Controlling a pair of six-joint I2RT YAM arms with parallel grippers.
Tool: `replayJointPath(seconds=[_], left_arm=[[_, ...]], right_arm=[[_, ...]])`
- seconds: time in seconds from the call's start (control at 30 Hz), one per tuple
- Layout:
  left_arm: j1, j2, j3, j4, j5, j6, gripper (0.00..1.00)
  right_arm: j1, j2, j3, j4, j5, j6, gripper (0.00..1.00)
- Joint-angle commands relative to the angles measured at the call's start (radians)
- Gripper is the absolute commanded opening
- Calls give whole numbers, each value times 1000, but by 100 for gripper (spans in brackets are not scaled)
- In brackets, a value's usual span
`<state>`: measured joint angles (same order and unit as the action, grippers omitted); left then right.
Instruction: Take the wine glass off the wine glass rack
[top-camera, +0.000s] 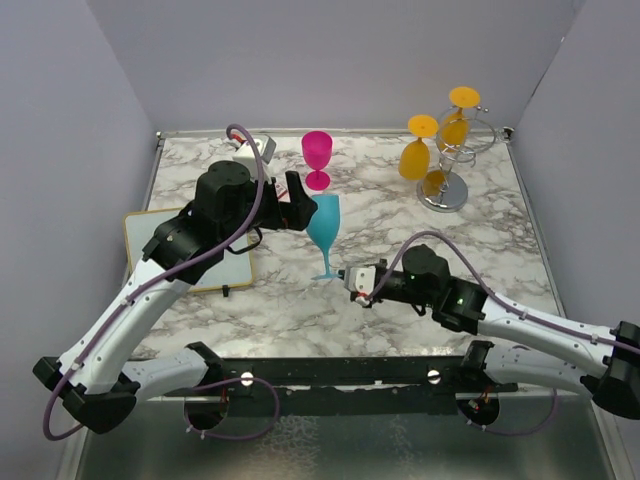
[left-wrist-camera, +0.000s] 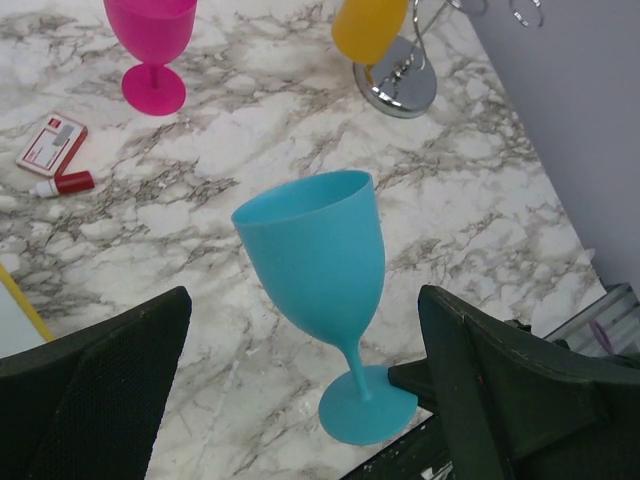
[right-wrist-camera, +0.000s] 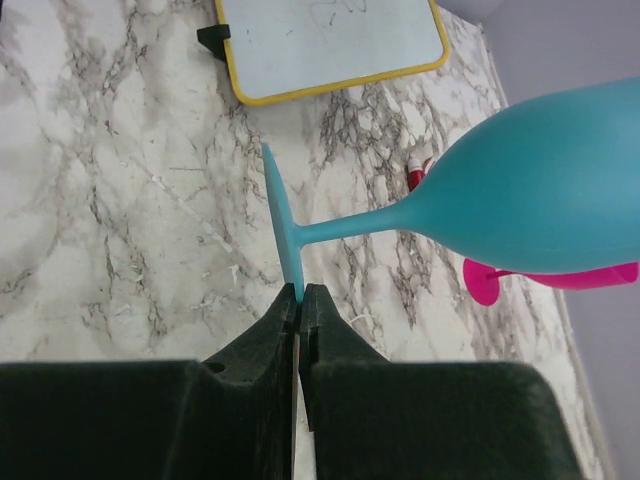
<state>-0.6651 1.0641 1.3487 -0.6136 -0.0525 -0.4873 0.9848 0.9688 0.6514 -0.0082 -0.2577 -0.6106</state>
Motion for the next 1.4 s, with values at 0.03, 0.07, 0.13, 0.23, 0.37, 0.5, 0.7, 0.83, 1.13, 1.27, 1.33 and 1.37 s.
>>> replayJointPath(seconds=[0.03,0.07,0.13,0.23,0.37,0.5,0.7,0.83,1.13,1.27,1.33,1.37], left_arm=[[2,20,97,-101,-35,56,99],[2,29,110,-106,-26,66,99],[2,45,134,-121,-30,72,99],[2,62,153,-135,-53,107,99],[13,157,304,-257,-119,189,98],[25,212,366,-261,-12,206,96],[27,226,334,-253,118,205,84],[27,183,277,-247,135,188,81],[28,144,211,-246,197,154,66],[28,154,204,-225,248,124,63],[28,161,202,-215,280,112,62],[28,162,199,-210,295,108,61]], right_arm=[[110,10,-26,0,279,-164,1],[128,11,-30,2,321,-182,1],[156,4,-42,7,392,-219,1],[190,-27,-59,13,455,-267,1],[286,-82,-87,-1,508,-373,1],[318,-98,-117,13,546,-500,1],[318,-107,-147,120,609,-676,1],[318,-118,-173,150,645,-755,1],[318,-173,-262,284,692,-936,1],[318,-167,-296,343,717,-1016,1],[318,-163,-315,364,727,-1051,1],[318,-160,-326,381,736,-1070,1]])
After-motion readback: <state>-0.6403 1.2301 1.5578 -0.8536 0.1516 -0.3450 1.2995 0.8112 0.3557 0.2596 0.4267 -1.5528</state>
